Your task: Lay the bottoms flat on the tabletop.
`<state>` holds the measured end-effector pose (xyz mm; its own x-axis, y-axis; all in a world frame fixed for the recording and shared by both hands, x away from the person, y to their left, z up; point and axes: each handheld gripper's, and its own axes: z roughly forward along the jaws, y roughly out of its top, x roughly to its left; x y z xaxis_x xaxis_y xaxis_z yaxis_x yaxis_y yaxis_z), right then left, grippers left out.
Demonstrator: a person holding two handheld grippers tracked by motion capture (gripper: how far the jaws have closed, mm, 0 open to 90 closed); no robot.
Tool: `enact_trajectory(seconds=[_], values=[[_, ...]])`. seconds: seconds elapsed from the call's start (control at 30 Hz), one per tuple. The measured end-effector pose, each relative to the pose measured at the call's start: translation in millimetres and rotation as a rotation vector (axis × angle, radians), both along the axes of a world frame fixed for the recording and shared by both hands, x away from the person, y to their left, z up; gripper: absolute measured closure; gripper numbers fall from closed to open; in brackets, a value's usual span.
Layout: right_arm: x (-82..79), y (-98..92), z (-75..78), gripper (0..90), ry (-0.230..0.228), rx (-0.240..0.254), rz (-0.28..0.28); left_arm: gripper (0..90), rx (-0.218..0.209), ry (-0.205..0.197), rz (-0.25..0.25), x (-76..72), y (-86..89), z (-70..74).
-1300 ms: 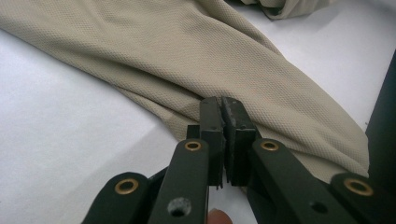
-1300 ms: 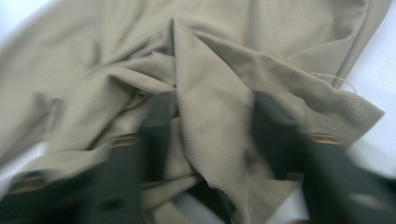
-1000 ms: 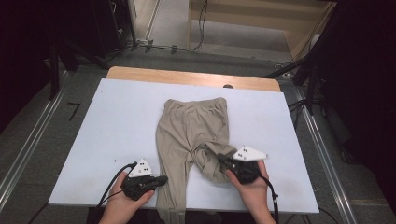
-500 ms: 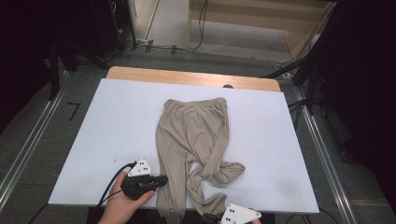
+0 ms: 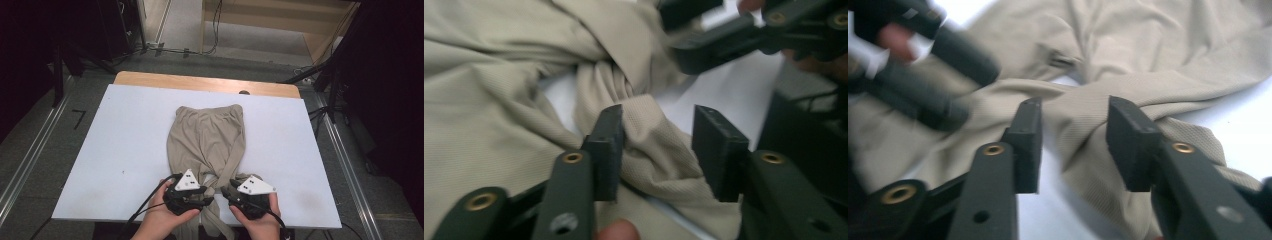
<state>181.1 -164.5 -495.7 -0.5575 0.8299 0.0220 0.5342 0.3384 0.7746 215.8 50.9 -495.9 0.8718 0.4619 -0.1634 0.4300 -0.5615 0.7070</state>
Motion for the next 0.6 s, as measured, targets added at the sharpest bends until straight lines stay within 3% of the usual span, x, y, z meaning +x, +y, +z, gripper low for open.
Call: enact_trajectory(seconds=[0.03,0.07,0.13,0.2,0.27,0.4,0.53,0.6], values=[[2.7,2.2,-2.8,48.2,0.000,-0.014,-0.036,65.5,0.022,-0.002,-0.002,-0.5,-3.1,-2.7],[5.1,2.8,-5.3,48.1,0.006,-0.006,-0.032,73.8,0.037,0.000,-0.006,-0.6,-4.8,-5.2],[8.2,5.8,-9.4,51.5,0.012,-0.035,-0.027,87.7,0.058,0.017,-0.020,-0.7,-5.2,-8.5],[10.1,4.6,-11.2,68.4,0.006,-0.054,-0.034,89.0,0.065,0.009,-0.042,-3.7,-4.0,-7.3],[12.0,-1.7,-10.6,79.7,0.010,-0.038,-0.037,89.3,0.050,0.014,-0.065,-8.4,-0.9,-2.8],[14.6,-19.8,-3.5,84.2,-0.005,0.008,-0.075,89.5,-0.003,0.039,-0.110,-22.2,9.2,5.1],[17.6,-36.9,3.2,85.2,-0.015,0.032,-0.108,89.5,-0.004,0.049,-0.205,-41.3,15.7,7.0],[18.8,-46.2,4.2,85.1,-0.019,0.036,-0.124,89.4,-0.017,0.077,-0.259,-49.2,16.9,6.5]])
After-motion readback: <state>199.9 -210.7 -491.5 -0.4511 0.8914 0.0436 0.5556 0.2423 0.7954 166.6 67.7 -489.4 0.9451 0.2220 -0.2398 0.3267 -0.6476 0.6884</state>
